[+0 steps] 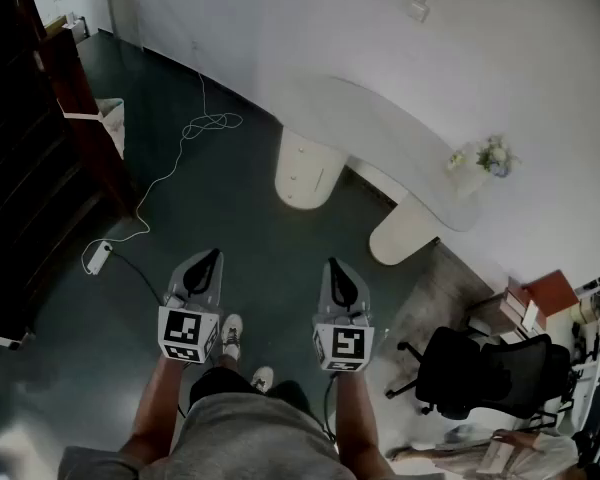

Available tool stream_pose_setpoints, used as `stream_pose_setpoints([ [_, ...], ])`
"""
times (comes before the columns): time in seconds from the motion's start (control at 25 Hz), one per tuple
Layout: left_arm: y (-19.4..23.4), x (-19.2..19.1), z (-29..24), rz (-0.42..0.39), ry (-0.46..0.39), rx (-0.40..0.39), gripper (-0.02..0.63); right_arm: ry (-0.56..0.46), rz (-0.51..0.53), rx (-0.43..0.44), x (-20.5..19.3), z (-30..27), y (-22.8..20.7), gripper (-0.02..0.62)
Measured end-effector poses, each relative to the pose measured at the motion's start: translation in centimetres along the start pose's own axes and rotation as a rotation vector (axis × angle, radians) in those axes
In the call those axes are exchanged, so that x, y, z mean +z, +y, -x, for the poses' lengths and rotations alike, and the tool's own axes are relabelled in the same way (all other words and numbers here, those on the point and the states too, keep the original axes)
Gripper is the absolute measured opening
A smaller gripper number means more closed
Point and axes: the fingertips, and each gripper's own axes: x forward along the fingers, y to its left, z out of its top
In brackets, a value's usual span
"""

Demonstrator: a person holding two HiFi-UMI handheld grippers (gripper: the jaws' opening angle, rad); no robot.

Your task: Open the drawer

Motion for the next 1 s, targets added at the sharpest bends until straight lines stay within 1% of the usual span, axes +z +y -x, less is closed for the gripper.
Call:
stream_pose_setpoints([
  [0.28, 1.5, 0.0, -2.1, 0.008, 0.010, 0.012, 0.009, -0.006, -0.029, 0.003, -0.2, -2.6, -0.6, 0.003],
  [0.48, 3.6, 0.0, -4.5, 0.009, 0.015, 0.025, 0.011, 0.001, -0.025, 0.020, -0.3, -6.1, -0.5, 0.003],
  [0.76, 9.2, -0.2, -8.0, 0.030, 0.021, 0.054, 0.009, 0.014, -0.038, 0.034, 0.0, -12.8, 0.9, 0.003],
  [1.0, 14.7, -0.3, -11.0, 0.042, 0.014, 0.034, 0.009, 0.041, -0.036, 0.017, -0.2, -18.3, 2.7, 0.003],
])
